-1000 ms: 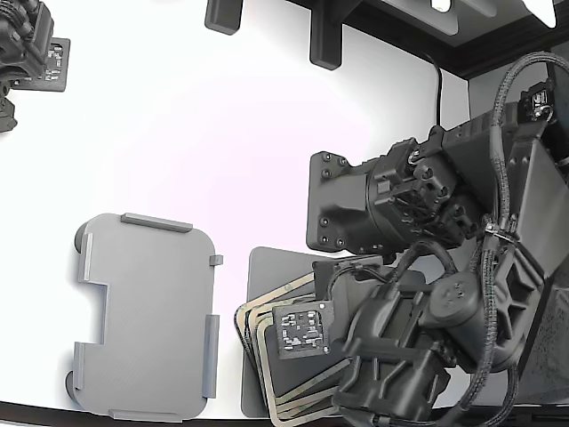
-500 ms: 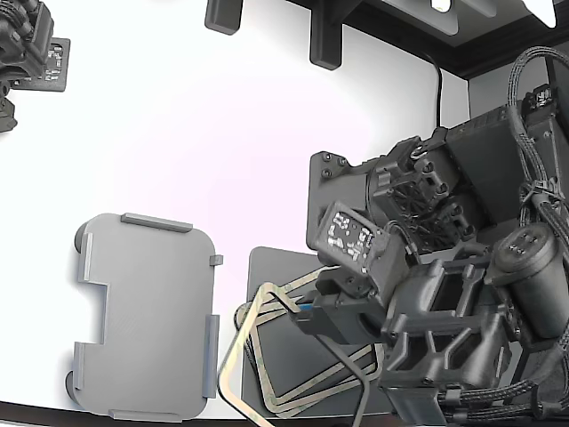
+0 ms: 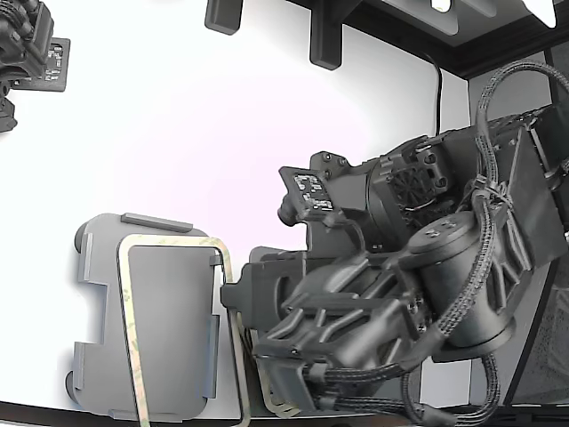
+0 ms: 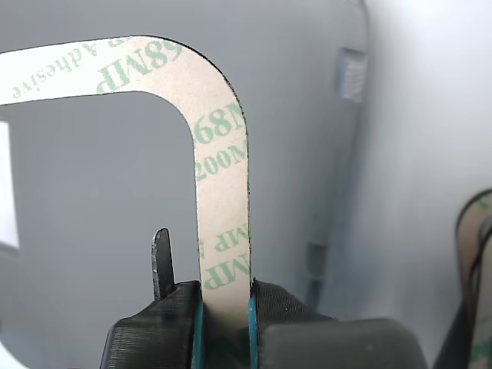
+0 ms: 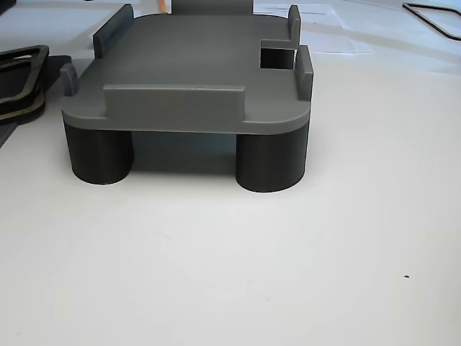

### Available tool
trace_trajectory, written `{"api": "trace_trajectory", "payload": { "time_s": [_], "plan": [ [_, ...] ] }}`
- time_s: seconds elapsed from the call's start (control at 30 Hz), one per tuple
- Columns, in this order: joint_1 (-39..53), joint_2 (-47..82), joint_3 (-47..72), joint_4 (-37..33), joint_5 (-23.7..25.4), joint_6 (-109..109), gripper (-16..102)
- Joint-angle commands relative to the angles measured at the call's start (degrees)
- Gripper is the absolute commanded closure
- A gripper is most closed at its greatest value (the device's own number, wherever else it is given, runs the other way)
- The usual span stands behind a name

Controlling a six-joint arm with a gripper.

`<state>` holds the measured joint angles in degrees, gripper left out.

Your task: Move top rectangular frame to the holder.

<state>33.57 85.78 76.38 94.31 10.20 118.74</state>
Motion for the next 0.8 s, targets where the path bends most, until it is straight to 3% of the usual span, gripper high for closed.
{"api": "trace_trajectory", "payload": {
  "time_s": [0.0, 0.2, 0.77],
  "plan": [
    [-1.5, -3.8, -5.8, 0.6, 0.3, 1.1, 95],
    [-2.0, -9.5, -9.2, 0.6, -0.8, 1.8, 97],
    [-1.6, -10.5, -6.7, 0.6, -0.9, 6.5, 97]
  ]
}}
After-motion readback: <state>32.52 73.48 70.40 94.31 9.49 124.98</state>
